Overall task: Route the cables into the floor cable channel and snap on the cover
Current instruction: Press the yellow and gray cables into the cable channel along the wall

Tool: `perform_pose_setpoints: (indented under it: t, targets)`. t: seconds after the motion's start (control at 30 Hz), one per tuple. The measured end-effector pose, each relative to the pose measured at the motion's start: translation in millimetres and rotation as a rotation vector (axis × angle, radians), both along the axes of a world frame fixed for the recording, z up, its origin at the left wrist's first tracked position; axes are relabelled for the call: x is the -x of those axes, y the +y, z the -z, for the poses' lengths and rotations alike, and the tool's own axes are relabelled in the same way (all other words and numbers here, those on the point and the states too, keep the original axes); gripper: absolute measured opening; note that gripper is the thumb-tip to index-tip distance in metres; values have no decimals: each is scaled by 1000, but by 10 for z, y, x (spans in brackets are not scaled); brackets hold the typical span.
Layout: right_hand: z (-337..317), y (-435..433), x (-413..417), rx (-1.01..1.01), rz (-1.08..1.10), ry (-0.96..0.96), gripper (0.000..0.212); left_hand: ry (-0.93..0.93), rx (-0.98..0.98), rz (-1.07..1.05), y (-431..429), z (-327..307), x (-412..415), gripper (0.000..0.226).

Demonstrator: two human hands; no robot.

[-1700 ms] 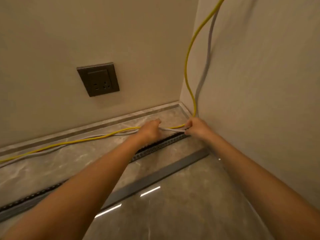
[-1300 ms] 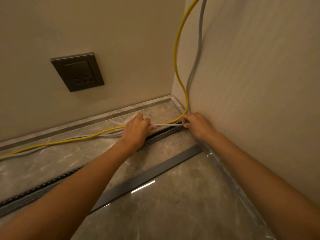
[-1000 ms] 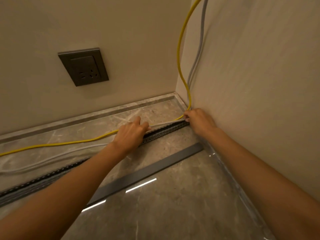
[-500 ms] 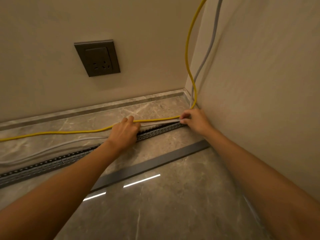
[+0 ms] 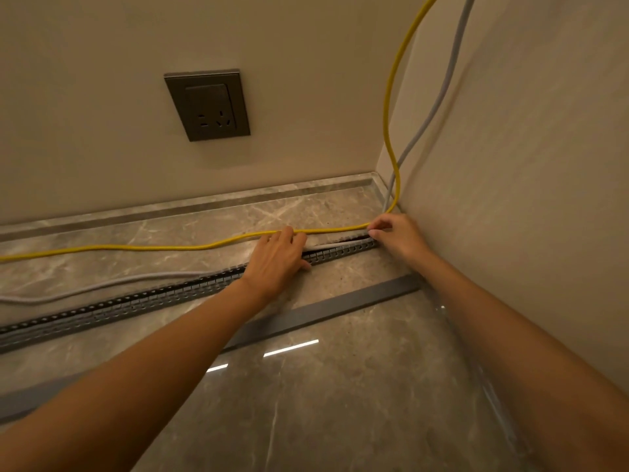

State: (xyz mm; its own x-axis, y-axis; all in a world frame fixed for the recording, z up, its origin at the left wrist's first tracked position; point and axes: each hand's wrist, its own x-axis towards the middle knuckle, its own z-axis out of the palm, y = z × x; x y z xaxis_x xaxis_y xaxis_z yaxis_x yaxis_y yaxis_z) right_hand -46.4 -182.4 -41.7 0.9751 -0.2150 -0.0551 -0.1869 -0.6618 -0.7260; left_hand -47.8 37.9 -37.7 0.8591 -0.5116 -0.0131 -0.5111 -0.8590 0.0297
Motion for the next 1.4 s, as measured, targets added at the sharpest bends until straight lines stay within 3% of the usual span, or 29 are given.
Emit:
perform_pose_setpoints:
  t: [0.23,0.37,0.6,0.8,0.9,1.13,1.4]
  targets:
    - [-10,-33,3,-5,-60,35,14,-222,-14,213,68,23,45,51]
    - [-18,-13,-14,43,-39,43,15,-253,-80,279,71,13,89,39]
    - [-79,30,18,173,-12,34,18,-193,-135,303,37,-67,38,40]
    - [-92,86,-40,319,44,73,26,-89,-364,379,-159,-141,132,47]
    - [-126,141,-75,355,73,77,23,-62,-377,335,-226,-195,123,32]
    - [-164,127,-139,446,-49,75,29,130,-43,51,-64,-262,-142,24]
    - [-196,150,-207,682,-77,144,28,326,196,-38,-93,-179,-295,55]
